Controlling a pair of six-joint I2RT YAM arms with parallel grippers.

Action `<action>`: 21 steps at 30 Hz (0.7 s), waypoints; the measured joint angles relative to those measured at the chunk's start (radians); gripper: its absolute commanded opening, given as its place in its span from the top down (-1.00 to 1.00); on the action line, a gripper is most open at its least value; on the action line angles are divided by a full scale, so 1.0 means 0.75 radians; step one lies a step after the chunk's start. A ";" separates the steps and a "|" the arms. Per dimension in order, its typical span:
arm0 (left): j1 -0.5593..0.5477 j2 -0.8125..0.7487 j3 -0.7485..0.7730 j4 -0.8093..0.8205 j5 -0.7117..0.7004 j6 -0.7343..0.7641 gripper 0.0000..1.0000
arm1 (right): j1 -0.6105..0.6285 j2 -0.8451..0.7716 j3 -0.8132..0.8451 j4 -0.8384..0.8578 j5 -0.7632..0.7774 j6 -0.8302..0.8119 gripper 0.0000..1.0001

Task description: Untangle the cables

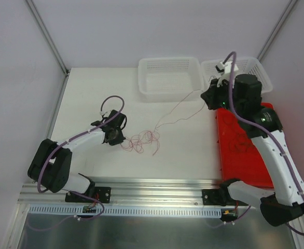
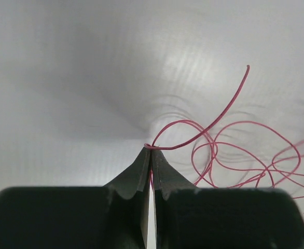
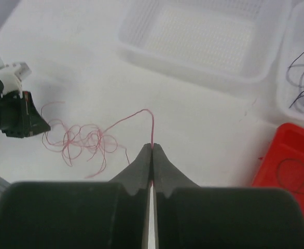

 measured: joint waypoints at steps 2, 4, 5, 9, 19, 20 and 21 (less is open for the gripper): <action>0.061 -0.058 -0.033 -0.026 -0.017 0.010 1.00 | -0.020 -0.069 0.108 -0.025 0.014 -0.002 0.99; 0.120 -0.107 -0.055 -0.052 -0.031 0.022 1.00 | -0.040 -0.112 0.201 -0.040 0.021 -0.002 0.99; 0.148 -0.129 -0.066 -0.063 -0.037 0.031 1.00 | -0.048 -0.131 0.248 -0.042 0.023 -0.002 0.99; 0.265 -0.179 -0.086 -0.102 -0.061 0.055 1.00 | -0.060 -0.170 0.374 -0.043 0.011 0.000 0.99; 0.314 -0.258 -0.084 -0.143 0.062 0.120 0.97 | -0.062 -0.128 0.246 -0.030 -0.058 0.043 0.99; 0.314 -0.267 -0.080 -0.144 0.090 0.127 0.96 | -0.063 -0.112 0.224 -0.030 -0.060 0.045 0.99; 0.306 -0.272 -0.073 -0.146 0.109 0.137 0.95 | -0.064 -0.093 0.204 -0.028 -0.062 0.047 0.99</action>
